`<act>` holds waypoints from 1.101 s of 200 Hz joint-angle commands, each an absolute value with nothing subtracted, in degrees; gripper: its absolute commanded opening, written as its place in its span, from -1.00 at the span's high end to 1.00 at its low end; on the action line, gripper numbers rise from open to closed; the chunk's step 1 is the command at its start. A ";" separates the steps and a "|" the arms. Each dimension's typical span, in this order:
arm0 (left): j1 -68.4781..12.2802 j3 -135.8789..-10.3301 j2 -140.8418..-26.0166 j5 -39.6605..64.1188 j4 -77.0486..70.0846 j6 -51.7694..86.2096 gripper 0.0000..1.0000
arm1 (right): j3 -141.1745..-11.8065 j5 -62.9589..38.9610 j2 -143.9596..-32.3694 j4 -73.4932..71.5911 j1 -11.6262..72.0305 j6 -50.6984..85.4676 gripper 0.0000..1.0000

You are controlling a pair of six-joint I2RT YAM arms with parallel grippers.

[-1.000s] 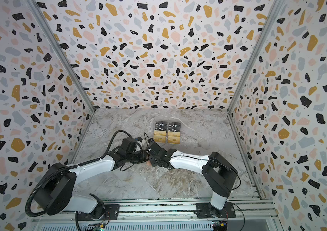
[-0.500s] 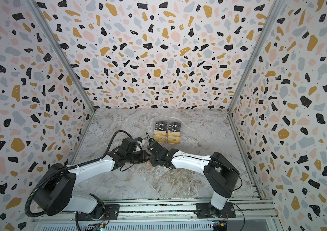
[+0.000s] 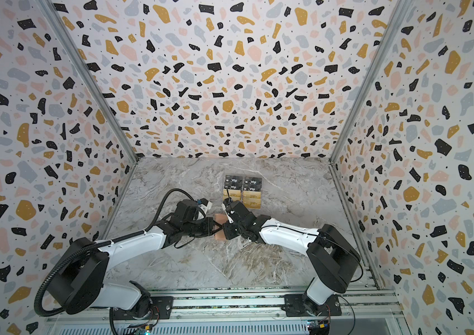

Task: Insert credit cards into a card holder
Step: Open the button on the card holder, then open the card holder at the center of the table.

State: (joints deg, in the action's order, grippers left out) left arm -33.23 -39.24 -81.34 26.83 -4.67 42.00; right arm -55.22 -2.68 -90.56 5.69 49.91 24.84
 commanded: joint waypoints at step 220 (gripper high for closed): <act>-32.40 -44.80 -78.01 37.92 -1.69 38.93 1.00 | -45.52 -39.63 -76.24 -20.00 40.01 34.55 0.37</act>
